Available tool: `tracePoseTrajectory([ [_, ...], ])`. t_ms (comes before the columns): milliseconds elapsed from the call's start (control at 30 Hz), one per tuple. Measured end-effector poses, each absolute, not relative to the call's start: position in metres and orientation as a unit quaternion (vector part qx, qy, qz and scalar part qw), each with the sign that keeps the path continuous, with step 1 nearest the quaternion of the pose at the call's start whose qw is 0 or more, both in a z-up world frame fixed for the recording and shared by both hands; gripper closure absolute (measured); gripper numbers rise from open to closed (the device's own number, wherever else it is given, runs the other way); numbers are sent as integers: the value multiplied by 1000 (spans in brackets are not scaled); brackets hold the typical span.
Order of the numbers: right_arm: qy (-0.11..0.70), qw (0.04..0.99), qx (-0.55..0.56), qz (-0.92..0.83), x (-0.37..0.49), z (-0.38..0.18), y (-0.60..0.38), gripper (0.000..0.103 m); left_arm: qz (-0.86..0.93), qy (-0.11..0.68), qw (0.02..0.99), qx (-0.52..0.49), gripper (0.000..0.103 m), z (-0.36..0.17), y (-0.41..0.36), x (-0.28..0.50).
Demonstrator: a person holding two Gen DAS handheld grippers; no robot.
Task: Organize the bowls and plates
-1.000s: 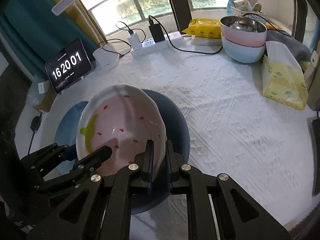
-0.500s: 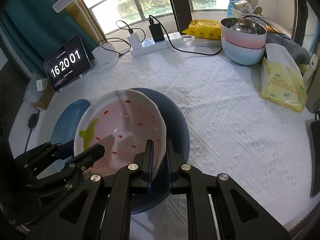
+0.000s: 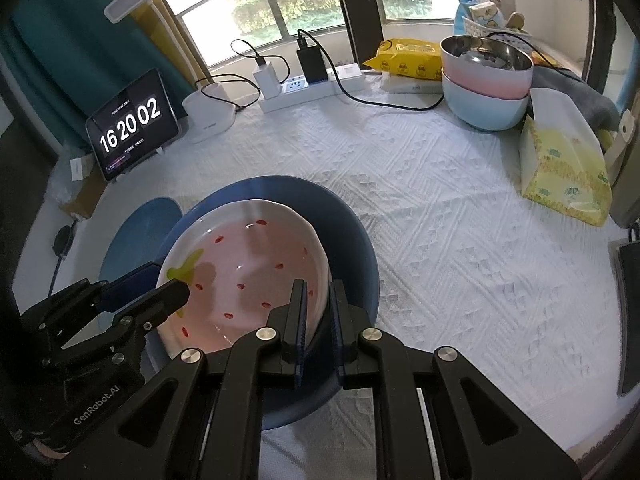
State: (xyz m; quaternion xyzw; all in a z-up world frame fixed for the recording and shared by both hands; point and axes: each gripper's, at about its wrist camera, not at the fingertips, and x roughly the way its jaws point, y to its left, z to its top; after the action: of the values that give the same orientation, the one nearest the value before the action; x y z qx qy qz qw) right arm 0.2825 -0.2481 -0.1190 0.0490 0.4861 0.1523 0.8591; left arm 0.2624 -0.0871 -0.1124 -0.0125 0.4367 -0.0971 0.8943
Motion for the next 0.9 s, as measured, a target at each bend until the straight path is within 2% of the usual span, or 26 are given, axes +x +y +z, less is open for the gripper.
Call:
tracePoseTrajectory([
  [767,428,893,39,137,270,-78,-268,90,-61,414,908,-37,68,-93,-45,264],
  [900,425,895,48,130,272,-78,-279,82,-53,419,905,-44,66,-98,-36,267],
])
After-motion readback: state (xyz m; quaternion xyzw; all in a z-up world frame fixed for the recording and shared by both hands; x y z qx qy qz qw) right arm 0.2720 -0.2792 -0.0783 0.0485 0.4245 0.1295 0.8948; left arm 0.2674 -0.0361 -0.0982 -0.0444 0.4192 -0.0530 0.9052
